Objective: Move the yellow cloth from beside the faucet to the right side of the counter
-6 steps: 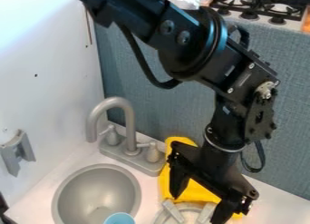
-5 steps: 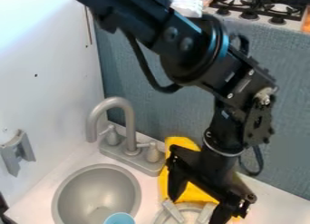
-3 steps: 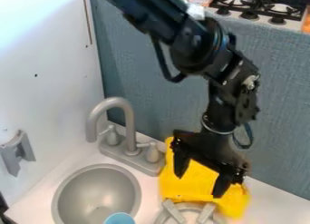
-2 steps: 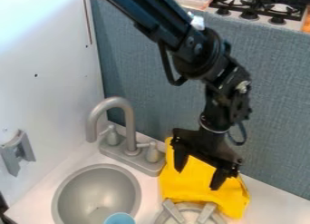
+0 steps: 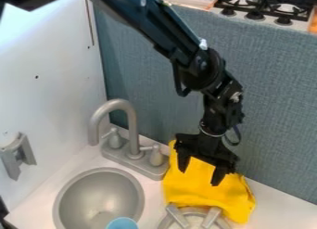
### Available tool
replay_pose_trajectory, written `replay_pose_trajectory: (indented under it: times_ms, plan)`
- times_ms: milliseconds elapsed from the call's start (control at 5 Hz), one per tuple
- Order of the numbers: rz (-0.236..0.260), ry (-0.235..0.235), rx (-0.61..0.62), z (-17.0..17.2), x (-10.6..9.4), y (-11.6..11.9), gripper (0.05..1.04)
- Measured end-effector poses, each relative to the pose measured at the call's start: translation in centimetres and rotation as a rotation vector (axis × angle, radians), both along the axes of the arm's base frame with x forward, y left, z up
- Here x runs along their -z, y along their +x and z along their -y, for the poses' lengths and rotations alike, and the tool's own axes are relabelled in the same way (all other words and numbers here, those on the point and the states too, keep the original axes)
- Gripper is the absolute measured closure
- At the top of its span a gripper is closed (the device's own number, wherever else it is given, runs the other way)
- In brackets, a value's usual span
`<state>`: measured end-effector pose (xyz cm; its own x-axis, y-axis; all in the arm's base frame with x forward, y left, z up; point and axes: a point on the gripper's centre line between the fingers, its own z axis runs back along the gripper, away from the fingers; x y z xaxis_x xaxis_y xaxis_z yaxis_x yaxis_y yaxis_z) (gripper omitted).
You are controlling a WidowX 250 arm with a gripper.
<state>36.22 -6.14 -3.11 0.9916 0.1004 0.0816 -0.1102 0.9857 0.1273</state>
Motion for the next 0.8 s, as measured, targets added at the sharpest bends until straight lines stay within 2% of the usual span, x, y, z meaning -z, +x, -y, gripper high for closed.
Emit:
replay_pose_trajectory:
  times_ms: [200, 600, 800]
  plan:
    - [-0.006, 0.004, -0.018, -1.8, 1.7, 0.6, 0.083]
    - [-0.006, -0.053, -0.02, -4.7, 5.3, 2.1, 0.083]
    - [0.03, -0.107, -0.017, -4.3, 6.3, 3.2, 0.083]
